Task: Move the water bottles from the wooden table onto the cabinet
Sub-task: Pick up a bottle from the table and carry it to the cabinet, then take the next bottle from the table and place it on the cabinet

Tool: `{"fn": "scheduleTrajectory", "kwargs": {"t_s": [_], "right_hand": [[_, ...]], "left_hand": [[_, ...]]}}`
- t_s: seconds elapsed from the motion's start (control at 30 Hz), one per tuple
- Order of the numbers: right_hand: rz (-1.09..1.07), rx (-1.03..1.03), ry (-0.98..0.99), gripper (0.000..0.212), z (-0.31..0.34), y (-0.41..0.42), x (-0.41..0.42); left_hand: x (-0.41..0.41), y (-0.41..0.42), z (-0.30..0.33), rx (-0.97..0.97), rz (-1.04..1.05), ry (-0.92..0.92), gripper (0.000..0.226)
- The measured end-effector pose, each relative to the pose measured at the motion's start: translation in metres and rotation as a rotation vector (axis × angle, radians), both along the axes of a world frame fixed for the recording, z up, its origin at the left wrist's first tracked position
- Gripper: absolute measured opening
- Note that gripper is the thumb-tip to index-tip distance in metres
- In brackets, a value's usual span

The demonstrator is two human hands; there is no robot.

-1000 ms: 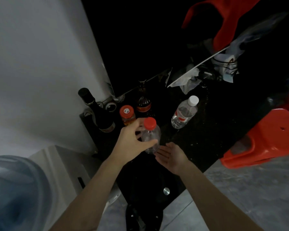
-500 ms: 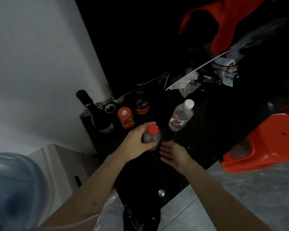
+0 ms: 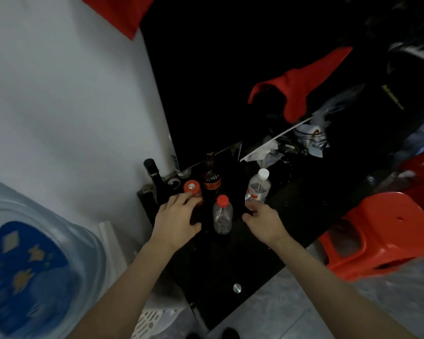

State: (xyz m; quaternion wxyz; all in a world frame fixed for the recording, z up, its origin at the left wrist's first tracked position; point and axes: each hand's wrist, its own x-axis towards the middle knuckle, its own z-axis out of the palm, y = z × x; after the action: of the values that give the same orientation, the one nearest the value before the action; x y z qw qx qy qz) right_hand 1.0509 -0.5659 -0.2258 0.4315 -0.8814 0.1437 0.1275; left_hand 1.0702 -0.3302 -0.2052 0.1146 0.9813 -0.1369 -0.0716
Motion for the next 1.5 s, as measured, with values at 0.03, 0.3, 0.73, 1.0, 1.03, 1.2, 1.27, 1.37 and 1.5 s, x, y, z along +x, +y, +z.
{"fn": "scheduleTrajectory", "kwargs": {"t_s": [0.03,0.3,0.73,1.0,1.03,1.2,1.27,1.37,1.5], "right_hand": [[0.039,-0.048,-0.041,0.051,0.009,0.002,-0.006],[0.205,-0.367,-0.312,0.057,0.1,0.04,-0.062],[0.283,-0.602,-0.387,0.07,0.157,0.129,-0.185],[0.48,-0.659,-0.423,0.069,0.174,0.2,-0.216],[0.511,-0.667,-0.424,0.07,0.175,0.209,-0.217],[0.69,-0.694,-0.466,0.071,0.176,0.248,-0.221],[0.776,-0.702,-0.499,0.07,0.178,0.26,-0.223],[0.922,-0.691,-0.529,0.068,0.183,0.279,-0.228],[1.117,-0.638,-0.619,0.063,0.187,0.307,-0.243]], "left_hand": [[-0.007,0.001,0.008,0.023,-0.005,-0.041,0.072],[-0.062,0.015,0.075,0.118,-0.046,-0.247,0.075],[-0.186,0.094,0.123,0.112,-0.057,-0.368,0.085],[-0.255,0.15,0.132,0.074,0.078,-0.312,0.08],[-0.263,0.158,0.133,0.087,0.104,-0.316,0.08],[-0.297,0.191,0.138,0.097,0.279,-0.321,0.077],[-0.31,0.2,0.141,0.1,0.364,-0.303,0.08],[-0.332,0.211,0.143,0.107,0.487,-0.275,0.082],[-0.373,0.221,0.145,0.133,0.667,-0.242,0.079]]}}
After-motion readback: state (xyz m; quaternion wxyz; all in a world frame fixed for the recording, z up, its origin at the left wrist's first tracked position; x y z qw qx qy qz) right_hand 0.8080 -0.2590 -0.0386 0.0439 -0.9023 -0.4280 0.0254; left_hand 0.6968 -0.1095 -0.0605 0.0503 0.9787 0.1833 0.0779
